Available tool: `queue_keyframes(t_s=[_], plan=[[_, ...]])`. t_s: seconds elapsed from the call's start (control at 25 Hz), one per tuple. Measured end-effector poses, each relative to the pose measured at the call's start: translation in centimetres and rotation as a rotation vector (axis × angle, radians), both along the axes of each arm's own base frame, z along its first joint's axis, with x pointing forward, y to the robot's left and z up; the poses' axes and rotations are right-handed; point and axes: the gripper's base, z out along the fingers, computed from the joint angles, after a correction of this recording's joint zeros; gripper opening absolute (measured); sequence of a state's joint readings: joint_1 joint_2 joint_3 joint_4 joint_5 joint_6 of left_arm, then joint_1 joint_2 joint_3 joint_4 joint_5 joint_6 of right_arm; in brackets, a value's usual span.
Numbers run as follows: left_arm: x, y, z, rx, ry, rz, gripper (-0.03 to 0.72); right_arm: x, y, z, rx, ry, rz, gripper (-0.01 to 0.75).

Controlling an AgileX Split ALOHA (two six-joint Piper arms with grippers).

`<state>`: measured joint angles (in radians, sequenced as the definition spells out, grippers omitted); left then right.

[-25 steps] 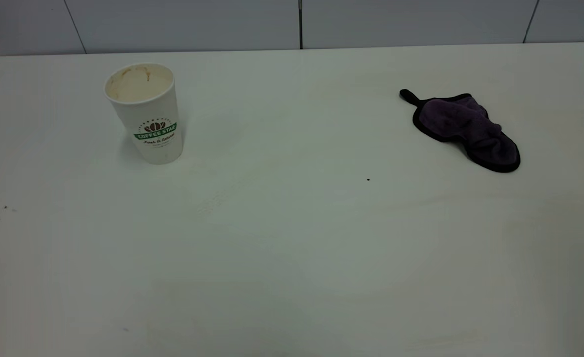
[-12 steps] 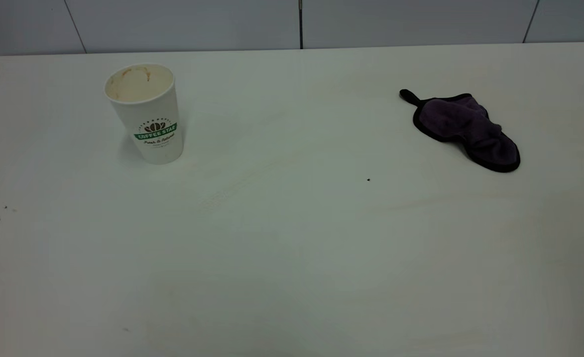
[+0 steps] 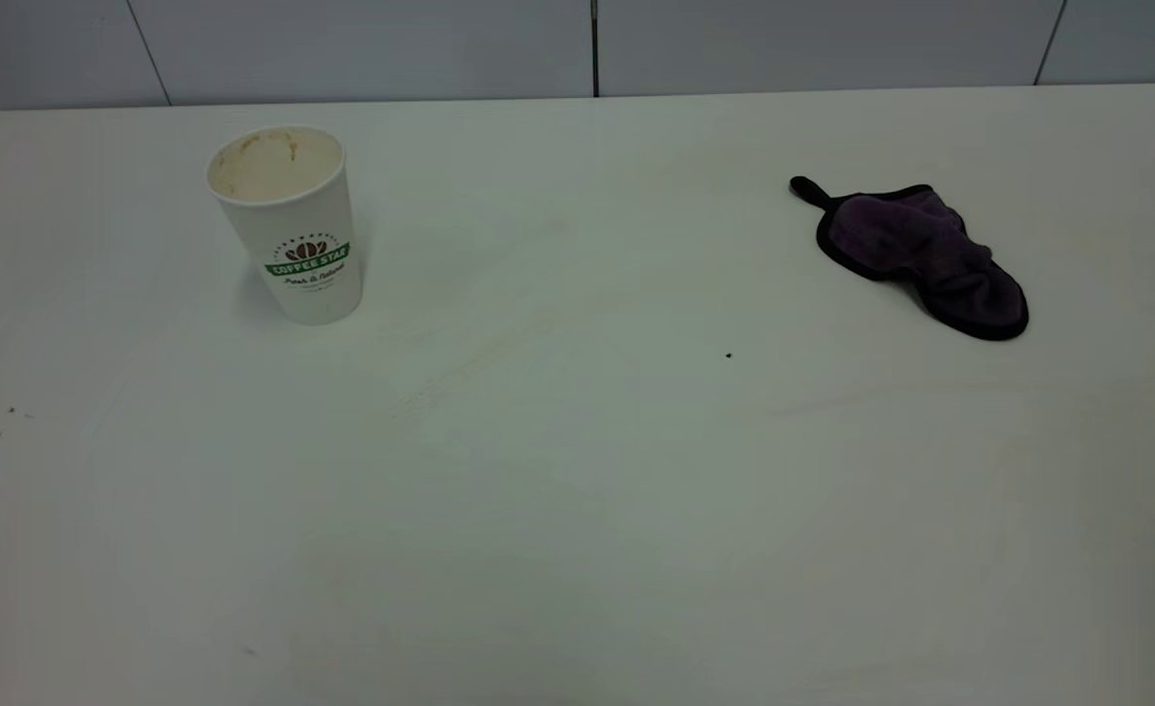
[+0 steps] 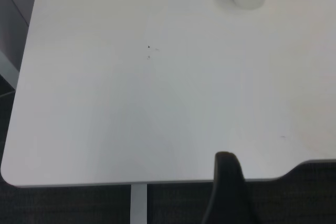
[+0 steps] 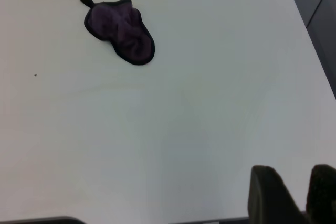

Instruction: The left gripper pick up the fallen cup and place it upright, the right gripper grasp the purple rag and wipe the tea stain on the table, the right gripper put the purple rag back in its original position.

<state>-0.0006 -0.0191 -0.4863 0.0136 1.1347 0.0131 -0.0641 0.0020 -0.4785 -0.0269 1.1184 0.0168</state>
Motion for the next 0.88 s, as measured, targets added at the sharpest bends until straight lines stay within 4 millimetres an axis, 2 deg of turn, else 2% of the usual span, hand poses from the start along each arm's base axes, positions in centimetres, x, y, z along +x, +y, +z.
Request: queue_keyframes(t_s=[0.88], plan=[[0.0,0.0,0.0,0.0,0.0,0.0,0.537,-0.29,0.02,-0.05,-0.001,-0.014,0.0,0.235]])
